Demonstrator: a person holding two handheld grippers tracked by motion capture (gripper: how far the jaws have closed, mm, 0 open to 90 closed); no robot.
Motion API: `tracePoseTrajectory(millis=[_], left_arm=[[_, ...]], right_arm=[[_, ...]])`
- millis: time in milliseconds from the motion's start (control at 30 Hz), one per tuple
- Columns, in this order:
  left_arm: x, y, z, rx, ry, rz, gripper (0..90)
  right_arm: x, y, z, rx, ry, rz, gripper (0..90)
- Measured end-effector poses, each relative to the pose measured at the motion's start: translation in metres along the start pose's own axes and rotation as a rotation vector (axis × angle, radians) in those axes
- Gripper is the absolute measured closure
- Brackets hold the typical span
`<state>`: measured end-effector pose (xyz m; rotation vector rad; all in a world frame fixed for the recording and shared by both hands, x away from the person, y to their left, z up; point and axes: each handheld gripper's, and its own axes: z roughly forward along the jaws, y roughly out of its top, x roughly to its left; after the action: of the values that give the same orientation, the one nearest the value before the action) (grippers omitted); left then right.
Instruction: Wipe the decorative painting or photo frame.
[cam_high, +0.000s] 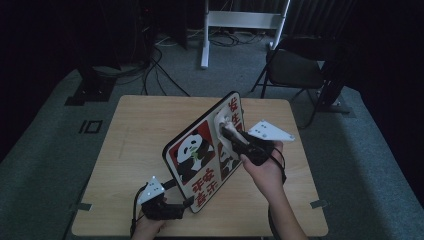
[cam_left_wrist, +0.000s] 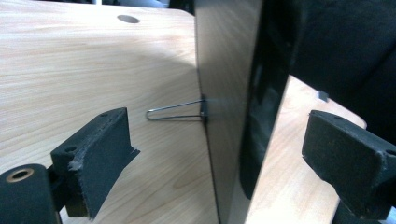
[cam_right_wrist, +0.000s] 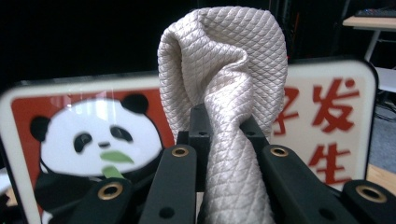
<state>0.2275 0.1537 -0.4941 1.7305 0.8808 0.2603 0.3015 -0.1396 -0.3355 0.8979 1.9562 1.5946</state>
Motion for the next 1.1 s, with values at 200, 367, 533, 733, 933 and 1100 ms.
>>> tracePoseTrajectory(millis=[200,367,533,733,933,1100], left_arm=[[-0.002,0.0,0.002,0.024,0.002,0.009,8.8],[-0.004,0.0,0.004,0.024,0.0,0.022,8.8],[-0.005,0.001,0.004,0.024,0.008,0.037,8.9],[-0.006,0.002,0.004,0.024,0.0,0.035,8.9],[-0.007,0.002,0.004,0.036,-0.008,0.044,9.4],[-0.01,0.002,0.005,0.034,-0.016,0.051,14.5]], right_arm=[[0.003,0.011,0.007,-0.012,0.006,-0.01,80.9],[0.003,0.016,0.016,-0.008,0.004,-0.019,80.9],[0.002,0.014,0.026,0.018,-0.004,-0.029,80.8],[0.002,0.007,0.036,0.057,-0.009,-0.037,80.7],[0.001,-0.001,0.04,0.076,-0.012,-0.034,80.6],[-0.001,-0.009,0.04,0.093,-0.018,-0.033,80.5]])
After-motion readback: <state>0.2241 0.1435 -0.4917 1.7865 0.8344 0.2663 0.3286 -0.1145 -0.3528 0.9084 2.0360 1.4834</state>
